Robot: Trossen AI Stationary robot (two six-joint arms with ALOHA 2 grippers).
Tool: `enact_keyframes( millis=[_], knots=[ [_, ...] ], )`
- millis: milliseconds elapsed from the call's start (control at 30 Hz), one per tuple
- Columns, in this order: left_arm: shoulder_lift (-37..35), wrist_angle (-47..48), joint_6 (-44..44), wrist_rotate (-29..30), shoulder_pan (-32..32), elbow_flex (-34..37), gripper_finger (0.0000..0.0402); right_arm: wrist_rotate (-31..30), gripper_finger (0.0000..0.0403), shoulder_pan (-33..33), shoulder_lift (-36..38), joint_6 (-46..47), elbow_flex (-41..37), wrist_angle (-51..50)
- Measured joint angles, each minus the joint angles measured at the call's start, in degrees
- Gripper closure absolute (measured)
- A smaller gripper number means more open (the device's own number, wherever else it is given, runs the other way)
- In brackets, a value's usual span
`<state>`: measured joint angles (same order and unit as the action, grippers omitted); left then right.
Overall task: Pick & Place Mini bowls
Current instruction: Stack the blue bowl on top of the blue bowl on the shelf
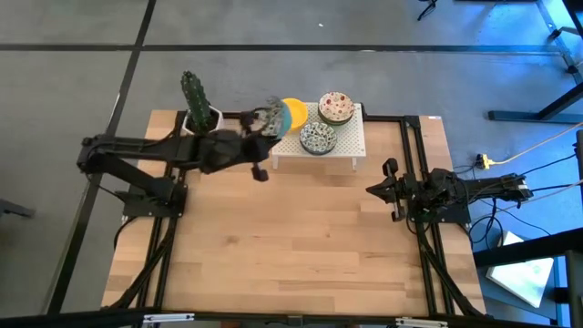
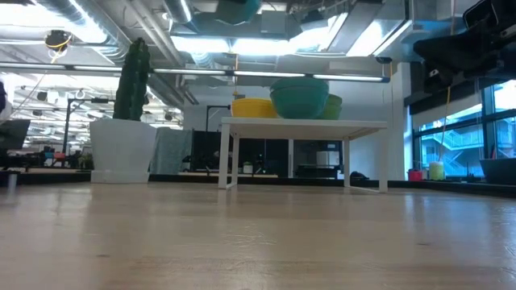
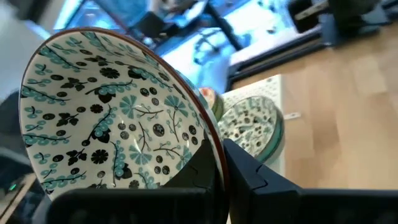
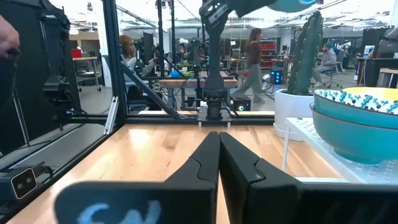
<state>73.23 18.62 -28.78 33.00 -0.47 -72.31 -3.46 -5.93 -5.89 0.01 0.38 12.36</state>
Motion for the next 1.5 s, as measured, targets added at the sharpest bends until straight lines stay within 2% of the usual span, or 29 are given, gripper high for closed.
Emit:
enact_keyframes(
  millis=[167,267,567,867,1067,1500],
  knots=[
    [7.95,7.38,-2.41,-10.51,3.72,-11.80,0.0394,0.00,0.0391,0.00,0.00,-0.02,0.00,0.00],
    [12.88,12.60,-2.51,-14.22,5.88,-18.44,0.0394,0.00,0.0391,0.00,0.00,-0.02,0.00,0.00],
    [29.29,32.12,-3.48,-18.34,9.79,-37.46,0.0394,0.01,0.0391,-0.02,0.00,1.05,0.00,-0.24],
    [41.44,41.30,-9.06,-16.87,10.12,-50.30,0.0394,0.02,0.0391,-0.02,0.00,1.09,0.00,-0.39],
    [46.33,44.72,-13.17,-11.74,9.76,-54.01,0.0394,0.16,0.0391,-0.02,0.00,1.18,0.00,-0.68],
    [46.91,46.37,-18.69,-13.35,9.59,-54.15,0.0394,0.59,0.0391,-0.02,0.00,1.27,0.00,-1.18]
  ],
)
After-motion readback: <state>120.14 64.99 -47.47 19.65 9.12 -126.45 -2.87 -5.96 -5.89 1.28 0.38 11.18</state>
